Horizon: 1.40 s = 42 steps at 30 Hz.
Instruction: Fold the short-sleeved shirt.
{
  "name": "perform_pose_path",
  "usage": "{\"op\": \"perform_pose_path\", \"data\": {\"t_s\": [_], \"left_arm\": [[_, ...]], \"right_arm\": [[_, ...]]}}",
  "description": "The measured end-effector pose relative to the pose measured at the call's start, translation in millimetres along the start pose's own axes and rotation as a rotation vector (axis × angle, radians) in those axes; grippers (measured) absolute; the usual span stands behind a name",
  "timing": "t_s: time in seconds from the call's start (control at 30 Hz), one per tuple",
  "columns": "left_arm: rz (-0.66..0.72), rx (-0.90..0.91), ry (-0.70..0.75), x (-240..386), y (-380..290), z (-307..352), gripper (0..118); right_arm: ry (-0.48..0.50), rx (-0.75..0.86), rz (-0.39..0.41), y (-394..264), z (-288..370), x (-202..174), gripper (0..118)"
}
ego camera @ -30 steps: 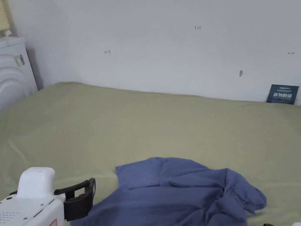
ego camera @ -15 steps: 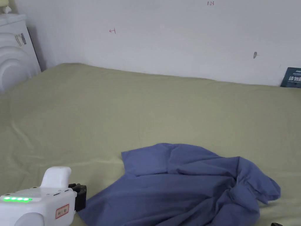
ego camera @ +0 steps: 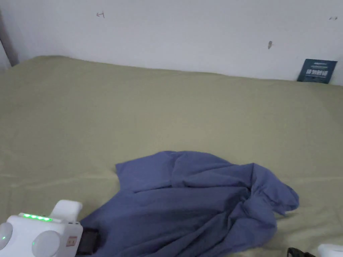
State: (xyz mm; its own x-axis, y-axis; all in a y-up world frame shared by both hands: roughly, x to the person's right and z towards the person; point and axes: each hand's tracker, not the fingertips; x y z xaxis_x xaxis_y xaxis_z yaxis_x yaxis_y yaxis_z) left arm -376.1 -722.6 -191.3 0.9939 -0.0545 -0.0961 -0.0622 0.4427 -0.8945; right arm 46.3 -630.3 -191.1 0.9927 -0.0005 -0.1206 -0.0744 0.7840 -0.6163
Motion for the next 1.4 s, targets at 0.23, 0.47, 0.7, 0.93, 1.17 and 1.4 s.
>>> {"op": "perform_pose_path", "data": {"t_s": [0.23, 0.47, 0.7, 0.93, 1.17, 1.4], "left_arm": [[-0.005, 0.04, -0.041, 5.1, 1.9, 13.1, 1], [0.01, 0.05, -0.062, 1.9, 3.2, 13.1, 1], [0.02, 0.047, -0.08, 1.8, 3.1, 14.0, 2], [0.025, 0.041, -0.084, 1.4, 4.7, 14.0, 2], [0.029, 0.036, -0.083, 0.4, 6.4, 11.5, 2], [0.058, 0.065, -0.067, -5.0, 9.7, 31.2, 2]], "right_arm": [[-0.045, -0.018, -0.015, 0.4, -8.9, 23.1, 0], [-0.122, -0.065, 0.038, 38.4, -73.5, 65.0, 0], [-0.105, -0.154, 0.017, 118.0, -179.8, 112.3, 0], [-0.025, -0.286, 0.016, 129.5, -241.3, 108.9, 108], [-0.043, -0.371, 0.023, 114.6, -268.0, 103.4, 49], [0.002, -0.291, 0.088, 131.9, -215.7, 85.9, 7]]}}
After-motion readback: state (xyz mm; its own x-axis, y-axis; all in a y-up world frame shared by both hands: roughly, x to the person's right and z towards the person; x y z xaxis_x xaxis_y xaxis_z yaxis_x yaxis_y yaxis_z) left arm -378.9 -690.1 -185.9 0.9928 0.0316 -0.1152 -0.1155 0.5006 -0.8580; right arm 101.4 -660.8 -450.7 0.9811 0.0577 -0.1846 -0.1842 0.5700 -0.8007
